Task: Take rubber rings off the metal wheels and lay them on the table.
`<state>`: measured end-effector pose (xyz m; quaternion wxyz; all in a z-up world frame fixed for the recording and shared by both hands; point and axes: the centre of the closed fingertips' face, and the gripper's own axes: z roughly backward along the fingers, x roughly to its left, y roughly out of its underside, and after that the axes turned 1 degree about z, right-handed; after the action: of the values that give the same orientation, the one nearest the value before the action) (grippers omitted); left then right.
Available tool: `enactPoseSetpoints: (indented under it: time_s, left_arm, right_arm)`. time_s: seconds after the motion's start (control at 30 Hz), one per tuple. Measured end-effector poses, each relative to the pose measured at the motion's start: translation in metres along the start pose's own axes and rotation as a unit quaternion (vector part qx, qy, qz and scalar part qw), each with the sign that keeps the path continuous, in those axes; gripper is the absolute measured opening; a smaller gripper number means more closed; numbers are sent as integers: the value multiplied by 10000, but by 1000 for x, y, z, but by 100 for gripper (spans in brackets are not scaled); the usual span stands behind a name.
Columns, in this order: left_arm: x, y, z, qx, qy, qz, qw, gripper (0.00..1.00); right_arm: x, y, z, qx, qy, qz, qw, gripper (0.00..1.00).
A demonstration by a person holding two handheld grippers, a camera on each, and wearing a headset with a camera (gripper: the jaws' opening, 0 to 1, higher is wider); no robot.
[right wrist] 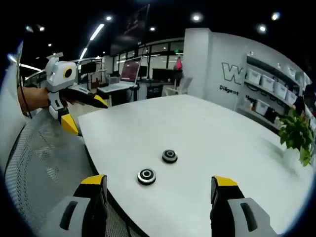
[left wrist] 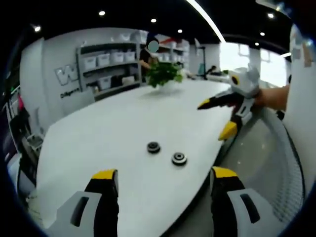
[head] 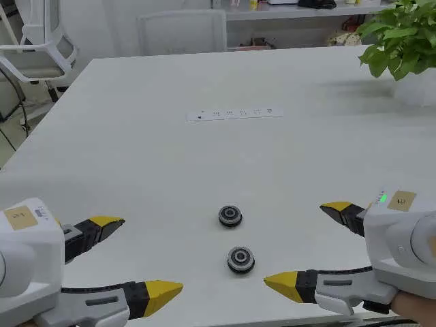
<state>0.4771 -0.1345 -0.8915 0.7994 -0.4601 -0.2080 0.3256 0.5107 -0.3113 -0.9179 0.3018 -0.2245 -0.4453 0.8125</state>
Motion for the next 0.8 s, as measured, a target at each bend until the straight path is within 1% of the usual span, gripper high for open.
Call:
enactPoseSetpoints:
  time_s: [0.23,0.8]
  left_arm:
    - [0,1,0,13,8,-12,10000,76]
    - [-1,0,0,9,20,-10,10000,76]
  right_arm:
    - [0,0,0,0,10,12,10000,85]
    - [1,1,1,23,-17,32,10000,85]
